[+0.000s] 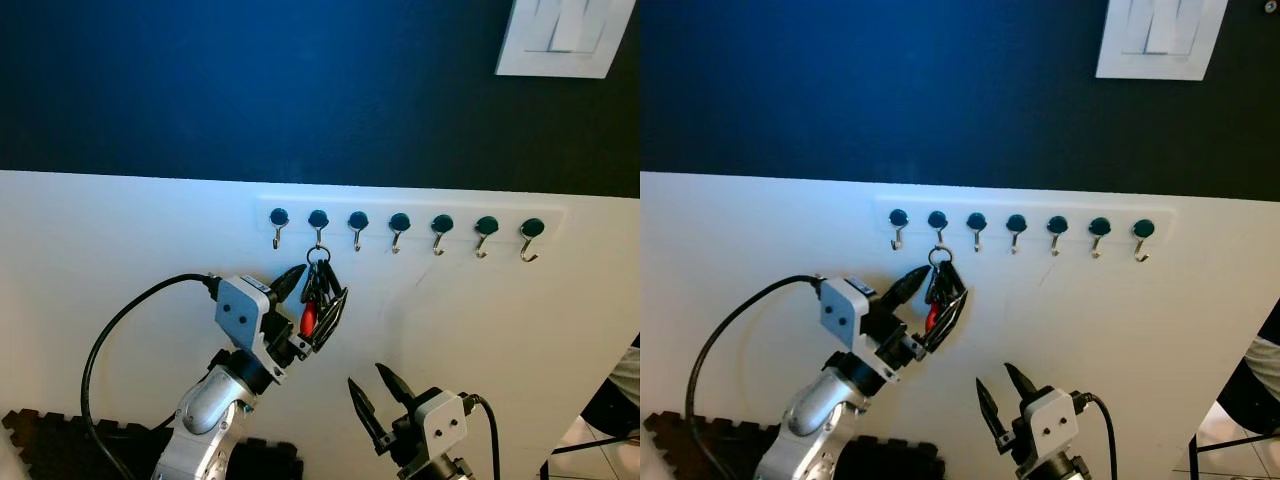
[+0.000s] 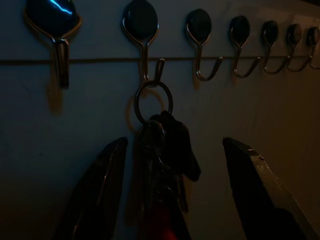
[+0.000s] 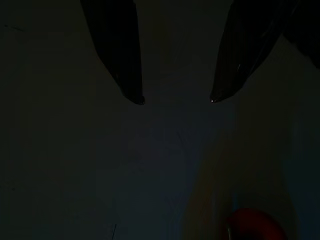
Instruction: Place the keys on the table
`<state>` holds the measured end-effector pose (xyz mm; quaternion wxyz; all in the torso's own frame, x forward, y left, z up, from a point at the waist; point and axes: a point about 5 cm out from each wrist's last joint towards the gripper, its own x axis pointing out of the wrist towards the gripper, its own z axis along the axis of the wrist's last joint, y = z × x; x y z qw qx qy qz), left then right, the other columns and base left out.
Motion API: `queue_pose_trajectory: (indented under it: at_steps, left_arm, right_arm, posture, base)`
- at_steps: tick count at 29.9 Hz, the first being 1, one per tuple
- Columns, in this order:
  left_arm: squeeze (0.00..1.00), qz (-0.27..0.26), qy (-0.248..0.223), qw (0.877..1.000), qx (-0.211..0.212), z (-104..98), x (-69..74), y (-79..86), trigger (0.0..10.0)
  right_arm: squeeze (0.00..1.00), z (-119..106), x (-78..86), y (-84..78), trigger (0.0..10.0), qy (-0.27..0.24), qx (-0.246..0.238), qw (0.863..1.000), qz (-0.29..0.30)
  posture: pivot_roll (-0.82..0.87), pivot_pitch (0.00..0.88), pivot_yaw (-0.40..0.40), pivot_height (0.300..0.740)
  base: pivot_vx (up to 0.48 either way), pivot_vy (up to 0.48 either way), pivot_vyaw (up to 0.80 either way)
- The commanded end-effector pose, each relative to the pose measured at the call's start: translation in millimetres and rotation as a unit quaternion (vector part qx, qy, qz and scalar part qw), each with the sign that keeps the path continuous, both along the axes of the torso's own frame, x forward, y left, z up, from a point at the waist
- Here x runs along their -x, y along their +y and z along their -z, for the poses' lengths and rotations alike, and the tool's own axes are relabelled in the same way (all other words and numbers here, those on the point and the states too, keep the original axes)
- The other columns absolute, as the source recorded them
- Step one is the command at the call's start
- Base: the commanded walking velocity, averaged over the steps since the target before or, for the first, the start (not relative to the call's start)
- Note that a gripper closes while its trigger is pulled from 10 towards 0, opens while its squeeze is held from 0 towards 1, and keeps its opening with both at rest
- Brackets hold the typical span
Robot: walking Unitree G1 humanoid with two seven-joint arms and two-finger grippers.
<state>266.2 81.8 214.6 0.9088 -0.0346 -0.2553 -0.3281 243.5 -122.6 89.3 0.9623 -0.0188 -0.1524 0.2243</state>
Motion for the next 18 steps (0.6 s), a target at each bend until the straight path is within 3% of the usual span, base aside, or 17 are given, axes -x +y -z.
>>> queue_pose_trajectory:
  at_steps: [1,2,3,4,5,18]
  left_arm:
    - [0.00,-0.006,0.007,1.000,-0.004,1.2,-3.3,-1.6,7.1]
    - [0.00,-0.007,0.007,1.000,-0.006,1.2,-3.9,-1.4,4.3]
    - [0.00,-0.010,0.008,1.000,-0.008,1.4,-4.5,-1.2,3.4]
    - [0.00,-0.010,0.008,1.000,-0.008,1.4,-4.5,-1.2,3.4]
    - [0.00,-0.011,0.008,1.000,-0.009,1.4,-4.7,-1.1,0.0]
    - [0.00,-0.019,0.004,1.000,-0.009,-1.7,-5.7,0.7,0.0]
  right_arm:
    - [0.00,-1.4,0.6,0.1,10.0,0.002,-0.003,1.000,0.002]
    - [0.00,-1.4,0.6,0.1,10.0,0.002,-0.003,1.000,0.002]
    - [0.00,-1.3,0.7,0.1,10.0,0.002,-0.003,1.000,0.002]
    - [0.00,-1.3,0.7,0.1,10.0,0.002,-0.003,1.000,0.002]
    - [0.00,-1.4,0.7,0.1,10.0,0.002,-0.002,1.000,0.002]
    - [0.00,-0.6,0.5,0.1,10.0,0.003,0.000,1.000,0.001]
  posture:
    - [0.05,0.036,0.012,0.740]
    - [0.05,0.036,0.012,0.740]
    - [0.05,0.036,0.012,0.740]
    - [0.05,0.036,0.012,0.740]
    - [0.05,0.036,0.012,0.740]
    - [0.06,0.033,0.010,0.740]
  base:
    - [0.000,0.000,0.00]
    - [0.000,0.000,0.00]
    - [0.000,0.000,0.00]
    - [0.000,0.000,0.00]
    - [0.000,0.000,0.00]
    - [0.000,0.000,0.00]
